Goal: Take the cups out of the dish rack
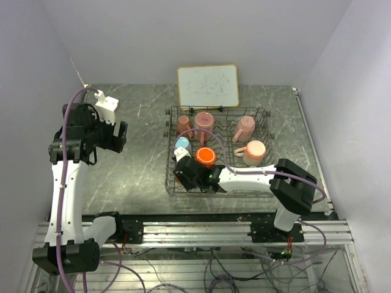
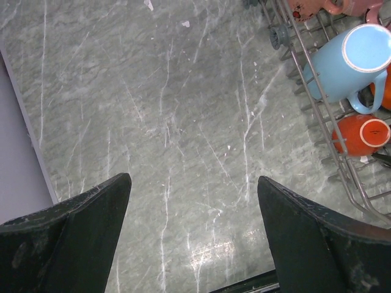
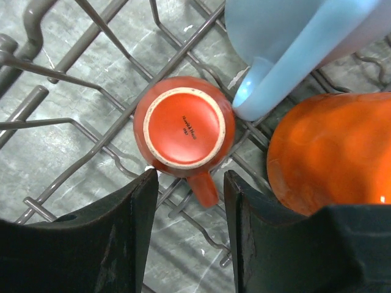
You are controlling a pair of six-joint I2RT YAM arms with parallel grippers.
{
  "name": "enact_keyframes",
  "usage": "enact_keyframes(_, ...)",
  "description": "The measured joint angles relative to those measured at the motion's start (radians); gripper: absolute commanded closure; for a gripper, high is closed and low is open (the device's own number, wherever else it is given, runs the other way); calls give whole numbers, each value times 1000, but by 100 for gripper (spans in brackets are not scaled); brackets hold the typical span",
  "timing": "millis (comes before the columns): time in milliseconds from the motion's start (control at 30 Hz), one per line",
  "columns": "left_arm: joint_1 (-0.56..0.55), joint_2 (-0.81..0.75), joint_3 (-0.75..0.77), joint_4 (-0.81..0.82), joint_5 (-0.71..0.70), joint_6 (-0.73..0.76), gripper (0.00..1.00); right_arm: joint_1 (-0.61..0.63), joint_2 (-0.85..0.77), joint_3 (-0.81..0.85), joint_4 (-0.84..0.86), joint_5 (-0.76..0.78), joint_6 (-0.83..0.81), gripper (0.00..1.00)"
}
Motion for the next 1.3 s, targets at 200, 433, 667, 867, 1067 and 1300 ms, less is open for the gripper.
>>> enact_keyframes(200,0,-34,0,1,13,-7,5,-7,34,1,2,-34,-8,71)
enact_keyframes(433,0,-37,0,1,27,-10,5,-11,31,1,1,-63,-25,93)
enact_keyframes(667,0,-80,-48,15,60,3,4,-12,-39,1,-23,-92,-27,100)
enact_keyframes(867,0,-181,-130,29,141,53,3,-13,-179,24,-51,-119,-21,100)
enact_keyframes(1067,0,-313,-211,19,340,189,7,-34,-256,133,-82,-246,41,100)
enact_keyframes(1300,0,-451,-250,2,514,336,1,-112,-280,245,-47,-525,183,100)
